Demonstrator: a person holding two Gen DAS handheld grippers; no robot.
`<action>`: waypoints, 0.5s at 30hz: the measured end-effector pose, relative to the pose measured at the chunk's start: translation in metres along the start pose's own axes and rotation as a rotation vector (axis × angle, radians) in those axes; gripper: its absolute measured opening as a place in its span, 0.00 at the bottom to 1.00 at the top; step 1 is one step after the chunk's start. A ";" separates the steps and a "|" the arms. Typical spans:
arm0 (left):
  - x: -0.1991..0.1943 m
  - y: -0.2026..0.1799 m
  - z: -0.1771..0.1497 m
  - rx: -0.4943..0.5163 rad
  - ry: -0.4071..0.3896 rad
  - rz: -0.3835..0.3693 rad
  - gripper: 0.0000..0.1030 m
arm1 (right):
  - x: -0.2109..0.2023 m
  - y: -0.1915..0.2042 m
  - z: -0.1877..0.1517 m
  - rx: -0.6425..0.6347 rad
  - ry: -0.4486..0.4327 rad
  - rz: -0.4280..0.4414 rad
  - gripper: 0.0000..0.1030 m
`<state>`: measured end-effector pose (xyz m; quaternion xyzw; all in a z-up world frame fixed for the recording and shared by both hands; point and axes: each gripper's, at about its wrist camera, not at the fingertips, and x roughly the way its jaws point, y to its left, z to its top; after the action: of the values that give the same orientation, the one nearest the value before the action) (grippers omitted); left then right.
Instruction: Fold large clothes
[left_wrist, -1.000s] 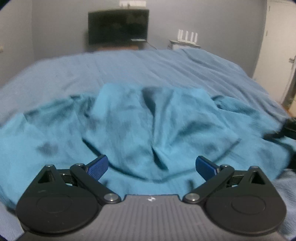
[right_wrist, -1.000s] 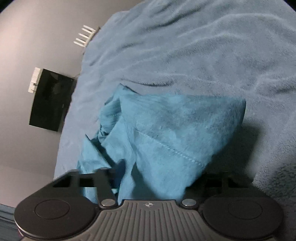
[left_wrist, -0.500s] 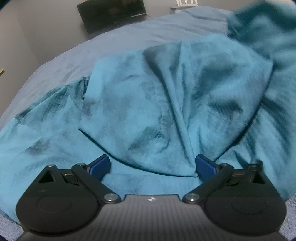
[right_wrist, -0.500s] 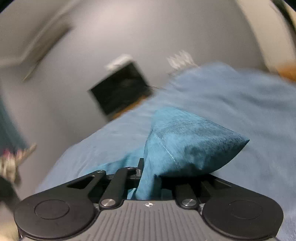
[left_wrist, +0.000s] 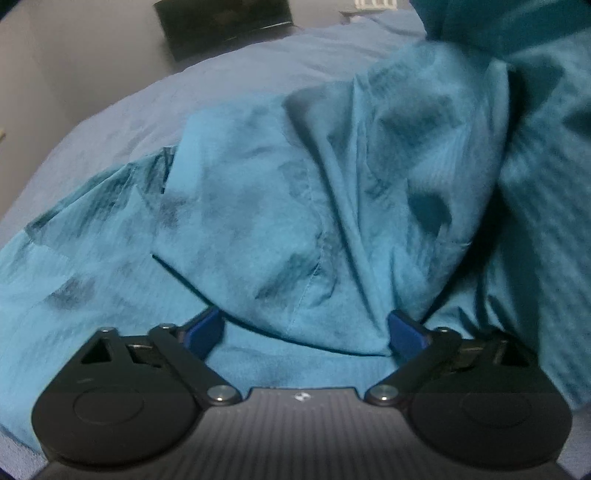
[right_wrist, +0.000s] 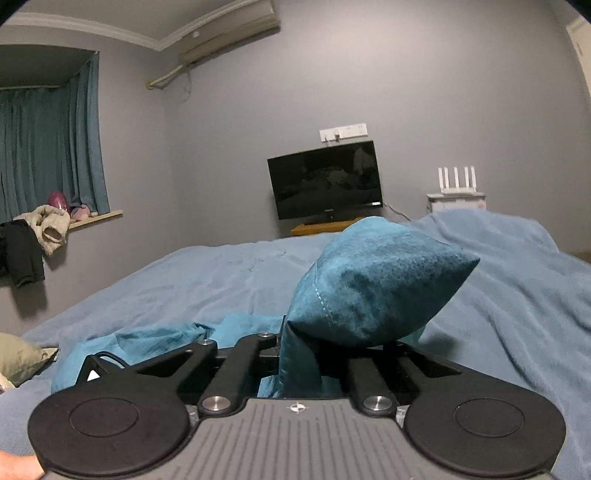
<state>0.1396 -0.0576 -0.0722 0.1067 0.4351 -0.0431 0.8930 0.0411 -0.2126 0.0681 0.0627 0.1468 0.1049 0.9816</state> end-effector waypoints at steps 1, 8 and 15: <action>-0.007 0.012 0.003 -0.046 -0.026 -0.016 0.89 | 0.001 0.003 0.003 -0.009 -0.002 0.000 0.06; -0.090 0.161 0.015 -0.492 -0.244 -0.164 0.89 | 0.035 0.087 0.023 -0.223 0.030 0.074 0.06; -0.132 0.283 -0.027 -0.804 -0.314 -0.354 0.89 | 0.079 0.207 0.003 -0.437 0.113 0.241 0.06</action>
<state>0.0853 0.2215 0.0590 -0.3315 0.2884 -0.0386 0.8975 0.0773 0.0059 0.0808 -0.1401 0.1665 0.2538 0.9425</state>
